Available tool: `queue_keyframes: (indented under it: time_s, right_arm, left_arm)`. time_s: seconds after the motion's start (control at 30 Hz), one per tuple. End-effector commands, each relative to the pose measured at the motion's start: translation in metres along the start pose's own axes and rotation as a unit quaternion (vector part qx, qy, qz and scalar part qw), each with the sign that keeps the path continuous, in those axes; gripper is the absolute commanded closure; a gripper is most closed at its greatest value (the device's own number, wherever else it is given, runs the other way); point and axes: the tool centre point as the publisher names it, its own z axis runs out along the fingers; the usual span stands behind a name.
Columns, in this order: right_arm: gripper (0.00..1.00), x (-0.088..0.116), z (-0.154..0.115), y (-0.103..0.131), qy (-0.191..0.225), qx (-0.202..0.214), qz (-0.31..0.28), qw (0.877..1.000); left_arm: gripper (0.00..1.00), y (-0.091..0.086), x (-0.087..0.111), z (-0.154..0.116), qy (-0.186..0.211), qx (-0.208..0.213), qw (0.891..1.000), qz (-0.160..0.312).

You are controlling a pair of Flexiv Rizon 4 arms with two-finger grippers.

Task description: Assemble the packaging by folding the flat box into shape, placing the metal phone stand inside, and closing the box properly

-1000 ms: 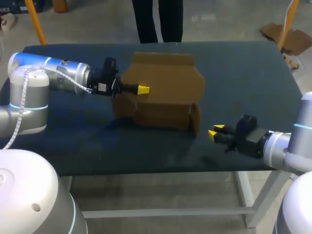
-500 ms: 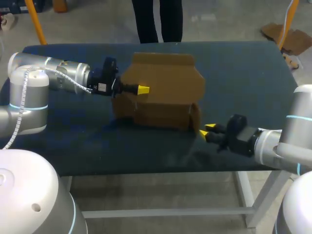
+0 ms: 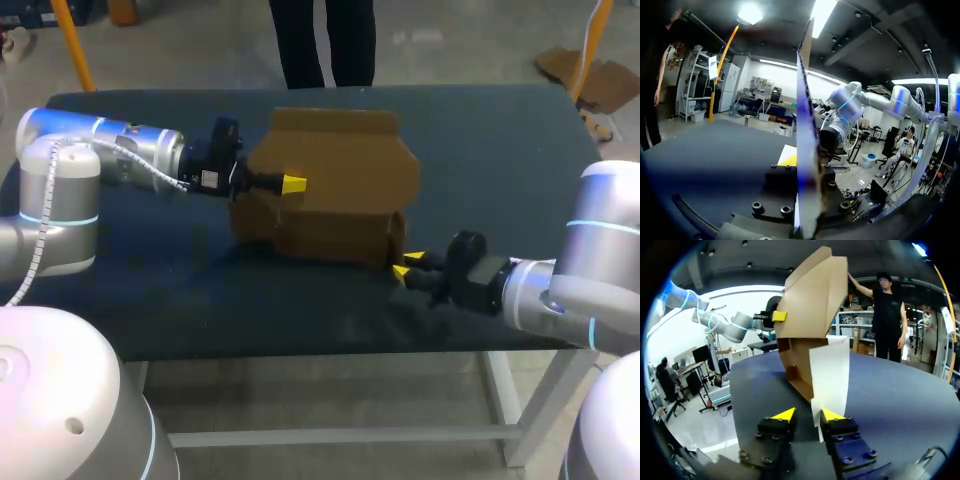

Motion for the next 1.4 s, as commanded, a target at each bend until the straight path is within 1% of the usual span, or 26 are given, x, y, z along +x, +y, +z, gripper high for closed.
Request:
queue_keyframes:
  time_s: [0.03, 0.27, 0.47, 0.6, 0.67, 0.7, 0.77, 0.9, 0.97, 1.0, 1.13, 1.4]
  right_arm:
    - [0.65, 0.003, 0.010, 0.004, -0.006, 0.005, -0.002, 1.000]
    - [0.64, 0.002, -0.002, 0.004, -0.041, 0.008, -0.002, 0.999]
    - [0.62, 0.002, -0.012, 0.003, -0.058, 0.009, -0.005, 0.998]
    - [0.60, -0.004, -0.014, 0.001, -0.067, 0.011, -0.006, 0.998]
    - [0.58, -0.009, -0.014, 0.000, -0.090, 0.009, -0.008, 0.996]
    - [0.58, -0.012, -0.014, -0.001, -0.109, 0.010, -0.013, 0.994]
    - [0.58, -0.014, -0.013, -0.002, -0.121, 0.002, -0.012, 0.993]
    - [0.58, -0.018, -0.007, -0.004, -0.160, -0.006, -0.021, 0.987]
    - [0.58, -0.020, -0.003, -0.003, -0.156, -0.015, -0.017, 0.987]
    - [0.57, -0.021, -0.001, -0.003, -0.163, -0.015, -0.018, 0.986]
    - [0.58, -0.021, 0.009, -0.003, -0.165, -0.018, -0.018, 0.986]
    - [0.59, -0.022, 0.015, -0.002, -0.162, -0.021, -0.014, 0.987]
  left_arm:
    - [1.00, 0.004, -0.001, 0.000, 0.002, 0.000, 1.000, 0.000]
    - [1.00, 0.004, -0.001, 0.000, 0.002, 0.000, 1.000, 0.000]
    - [1.00, 0.004, -0.001, 0.000, 0.002, 0.000, 1.000, 0.000]
    - [1.00, 0.004, -0.001, 0.000, 0.002, 0.000, 1.000, 0.000]
    - [1.00, 0.004, -0.001, 0.000, 0.002, 0.000, 1.000, 0.000]
    - [1.00, 0.004, -0.001, 0.000, 0.002, 0.000, 1.000, 0.000]
    - [1.00, 0.004, -0.001, 0.000, 0.002, 0.000, 1.000, 0.000]
    - [1.00, 0.004, -0.001, 0.000, 0.002, 0.000, 1.000, 0.000]
    - [1.00, 0.004, -0.001, 0.000, 0.002, 0.000, 1.000, 0.000]
    - [1.00, 0.004, -0.001, 0.000, 0.002, 0.000, 1.000, 0.000]
    - [1.00, 0.004, -0.001, 0.000, 0.002, 0.000, 1.000, 0.000]
    - [1.00, 0.004, -0.001, 0.000, 0.002, 0.000, 1.000, 0.000]
